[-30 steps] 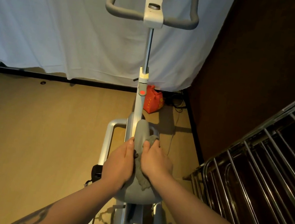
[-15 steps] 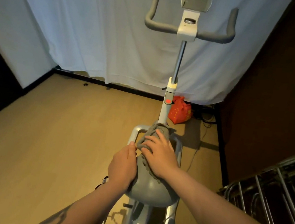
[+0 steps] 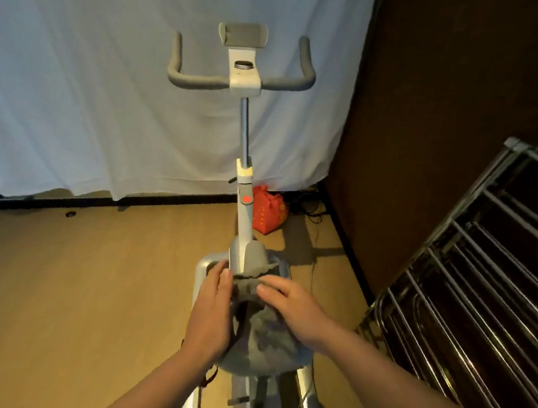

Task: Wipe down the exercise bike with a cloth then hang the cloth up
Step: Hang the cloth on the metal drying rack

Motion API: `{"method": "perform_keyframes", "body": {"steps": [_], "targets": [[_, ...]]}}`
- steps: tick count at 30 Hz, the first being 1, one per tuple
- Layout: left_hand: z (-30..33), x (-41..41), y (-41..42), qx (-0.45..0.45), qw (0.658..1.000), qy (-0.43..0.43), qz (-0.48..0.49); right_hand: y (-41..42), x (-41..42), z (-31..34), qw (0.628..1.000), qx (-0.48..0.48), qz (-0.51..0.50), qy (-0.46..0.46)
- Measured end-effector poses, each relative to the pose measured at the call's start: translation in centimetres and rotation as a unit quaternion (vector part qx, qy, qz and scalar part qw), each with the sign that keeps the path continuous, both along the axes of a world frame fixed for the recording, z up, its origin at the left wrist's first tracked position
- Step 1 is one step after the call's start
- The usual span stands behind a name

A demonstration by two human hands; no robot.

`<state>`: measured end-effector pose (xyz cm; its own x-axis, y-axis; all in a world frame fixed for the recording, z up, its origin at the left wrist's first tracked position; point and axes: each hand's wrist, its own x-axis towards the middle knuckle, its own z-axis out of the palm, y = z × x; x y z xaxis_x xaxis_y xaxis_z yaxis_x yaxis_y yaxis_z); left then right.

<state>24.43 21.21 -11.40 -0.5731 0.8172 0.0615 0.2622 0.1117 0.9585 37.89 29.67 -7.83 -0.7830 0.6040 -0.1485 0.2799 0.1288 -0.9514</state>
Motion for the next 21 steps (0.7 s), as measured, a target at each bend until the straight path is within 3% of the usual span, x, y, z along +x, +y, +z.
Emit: {"method": "perform_keyframes", "body": {"steps": [2,6,15,21], "targets": [[1.9,-1.2,1.0,0.019,0.993,0.054,-0.103,0.3,0.7,1.9,0.997,-0.034,-0.063,0.034],[6.1,-0.9,3.4,0.036,0.957,0.057,-0.284,0.0,3.0,5.2,0.99,-0.007,-0.14,0.03],[10.0,7.1,7.1,0.063,0.899,0.103,-0.421,-2.8,11.6,10.8,0.952,0.01,-0.306,0.006],[12.6,11.3,9.0,0.06,0.857,0.105,-0.501,-3.4,17.8,13.6,0.916,0.104,-0.383,-0.052]]}}
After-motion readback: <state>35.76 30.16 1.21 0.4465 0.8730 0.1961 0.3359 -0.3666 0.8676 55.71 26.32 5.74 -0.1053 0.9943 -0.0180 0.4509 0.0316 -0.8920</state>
